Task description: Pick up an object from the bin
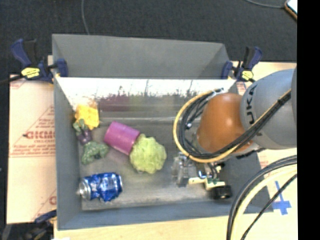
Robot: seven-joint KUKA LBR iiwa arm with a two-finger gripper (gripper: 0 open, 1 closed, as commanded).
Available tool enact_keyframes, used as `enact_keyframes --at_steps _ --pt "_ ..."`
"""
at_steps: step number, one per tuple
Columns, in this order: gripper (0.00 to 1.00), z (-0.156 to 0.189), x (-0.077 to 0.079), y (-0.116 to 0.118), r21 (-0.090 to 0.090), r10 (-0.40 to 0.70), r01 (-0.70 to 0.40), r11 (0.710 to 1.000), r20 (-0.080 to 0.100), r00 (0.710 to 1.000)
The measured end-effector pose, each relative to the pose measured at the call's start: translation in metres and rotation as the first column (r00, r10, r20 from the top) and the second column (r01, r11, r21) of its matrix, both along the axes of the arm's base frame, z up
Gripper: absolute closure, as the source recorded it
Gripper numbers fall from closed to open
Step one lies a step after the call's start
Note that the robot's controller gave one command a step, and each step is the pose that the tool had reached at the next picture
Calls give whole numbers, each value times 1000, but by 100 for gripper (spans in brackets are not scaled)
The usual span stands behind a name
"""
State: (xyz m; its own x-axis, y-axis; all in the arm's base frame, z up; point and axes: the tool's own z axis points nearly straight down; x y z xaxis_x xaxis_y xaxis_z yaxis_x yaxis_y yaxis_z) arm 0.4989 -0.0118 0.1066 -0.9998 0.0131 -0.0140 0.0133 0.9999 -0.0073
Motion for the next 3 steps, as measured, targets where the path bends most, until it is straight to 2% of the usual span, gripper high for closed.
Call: enact_keyframes --at_steps 1,2,3 --pt "100 -14 17 0 2 16 -16 1000 0 1000" --pt "100 -30 31 63 2 44 -44 999 7 999" --pt "0 -24 26 3 -3 -6 6 1000 3 1000"
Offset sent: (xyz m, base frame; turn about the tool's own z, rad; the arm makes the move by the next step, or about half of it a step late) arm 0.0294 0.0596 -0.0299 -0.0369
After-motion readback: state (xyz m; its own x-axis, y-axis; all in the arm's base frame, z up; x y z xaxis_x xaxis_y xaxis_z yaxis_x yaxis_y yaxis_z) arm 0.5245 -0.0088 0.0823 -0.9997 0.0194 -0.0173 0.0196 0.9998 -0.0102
